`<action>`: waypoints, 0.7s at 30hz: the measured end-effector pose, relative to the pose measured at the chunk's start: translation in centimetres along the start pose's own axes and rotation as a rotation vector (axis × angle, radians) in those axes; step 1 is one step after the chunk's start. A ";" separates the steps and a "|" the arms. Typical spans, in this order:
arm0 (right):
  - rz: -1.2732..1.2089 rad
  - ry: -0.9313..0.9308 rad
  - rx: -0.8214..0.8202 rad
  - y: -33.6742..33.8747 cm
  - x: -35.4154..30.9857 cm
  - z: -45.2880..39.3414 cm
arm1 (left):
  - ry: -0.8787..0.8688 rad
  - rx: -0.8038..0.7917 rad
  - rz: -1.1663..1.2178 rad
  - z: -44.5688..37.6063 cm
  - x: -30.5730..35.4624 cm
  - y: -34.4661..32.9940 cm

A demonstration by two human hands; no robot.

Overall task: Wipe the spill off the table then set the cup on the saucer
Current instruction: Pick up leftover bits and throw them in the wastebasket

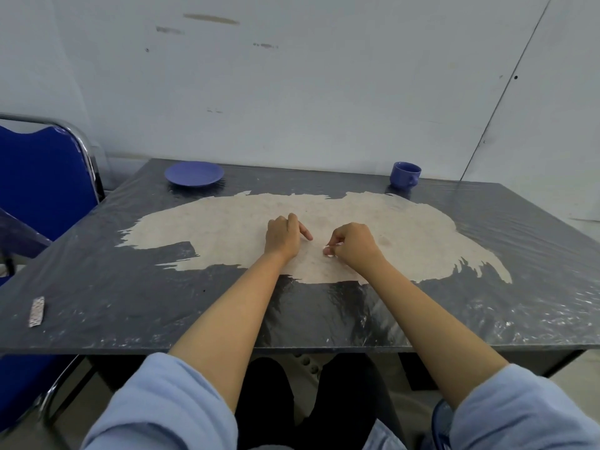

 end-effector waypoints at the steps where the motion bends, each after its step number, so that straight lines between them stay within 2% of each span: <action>1: 0.007 0.010 -0.006 0.0 0.1 0.0 | -0.008 0.002 -0.005 0.2 -0.1 0.0; 8: -0.006 0.051 -0.100 1.1 1.1 0.4 | -0.058 -0.009 -0.021 0.5 0.2 0.2; 13: -0.281 -0.117 -0.058 3.1 2.5 -0.5 | -0.034 0.006 0.014 0.6 0.1 0.5; 17: -0.171 -0.129 -0.052 2.6 2.5 -0.3 | -0.045 -0.005 -0.016 0.7 0.3 0.4; 21: -0.091 -0.130 0.032 1.7 2.3 0.7 | -0.044 0.000 -0.008 0.6 0.2 0.3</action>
Point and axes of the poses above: each hand's wrist, its own z-axis away from the middle knuckle, its own y-axis out of the back of the hand, x = y × z, the point moved 6 cm from there along -z, towards the middle knuckle, and after that the axes turned 15 degrees about -y, right-handed, at the moved point
